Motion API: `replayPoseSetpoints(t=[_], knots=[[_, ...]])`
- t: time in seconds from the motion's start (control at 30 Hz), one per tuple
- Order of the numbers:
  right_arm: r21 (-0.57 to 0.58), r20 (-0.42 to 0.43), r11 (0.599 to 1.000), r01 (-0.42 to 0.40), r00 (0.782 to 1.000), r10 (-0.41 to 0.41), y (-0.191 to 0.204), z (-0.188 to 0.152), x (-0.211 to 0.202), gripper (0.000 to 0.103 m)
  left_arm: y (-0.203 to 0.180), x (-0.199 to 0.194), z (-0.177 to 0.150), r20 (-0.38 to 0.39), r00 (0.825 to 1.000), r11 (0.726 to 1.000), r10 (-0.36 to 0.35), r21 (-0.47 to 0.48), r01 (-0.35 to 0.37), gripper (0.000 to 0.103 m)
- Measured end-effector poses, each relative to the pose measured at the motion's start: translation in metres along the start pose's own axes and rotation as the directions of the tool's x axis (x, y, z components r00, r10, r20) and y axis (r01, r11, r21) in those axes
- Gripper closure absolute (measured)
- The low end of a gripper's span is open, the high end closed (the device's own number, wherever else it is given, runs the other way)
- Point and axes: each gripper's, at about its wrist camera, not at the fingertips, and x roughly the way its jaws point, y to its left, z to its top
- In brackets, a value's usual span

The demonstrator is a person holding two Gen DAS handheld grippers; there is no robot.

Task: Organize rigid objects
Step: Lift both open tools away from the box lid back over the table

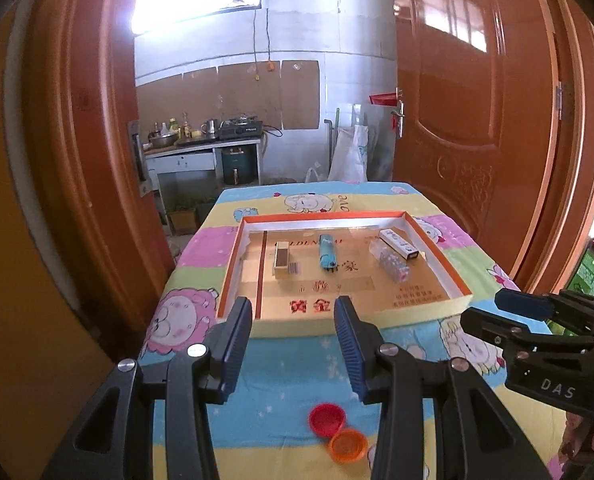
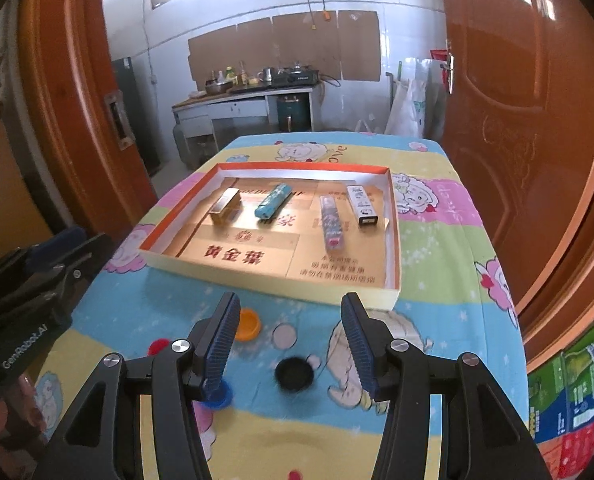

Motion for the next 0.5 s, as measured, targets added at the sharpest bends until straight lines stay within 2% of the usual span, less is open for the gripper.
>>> replayPoseSetpoints(t=[0.33,0.5], knots=[[-0.016,0.051,1.0,-0.009,0.999,0.009,0.027,-0.031,-0.039,0.049,0.005,-0.039,-0.022,0.039,0.999,1.0,-0.006,-0.008,0.006,0.06],[-0.024,0.069,1.0,-0.014,0.997,0.016,0.036,-0.042,-0.052,0.049,0.006,-0.054,-0.033,0.052,0.998,1.0,0.023,-0.009,-0.023,0.06]])
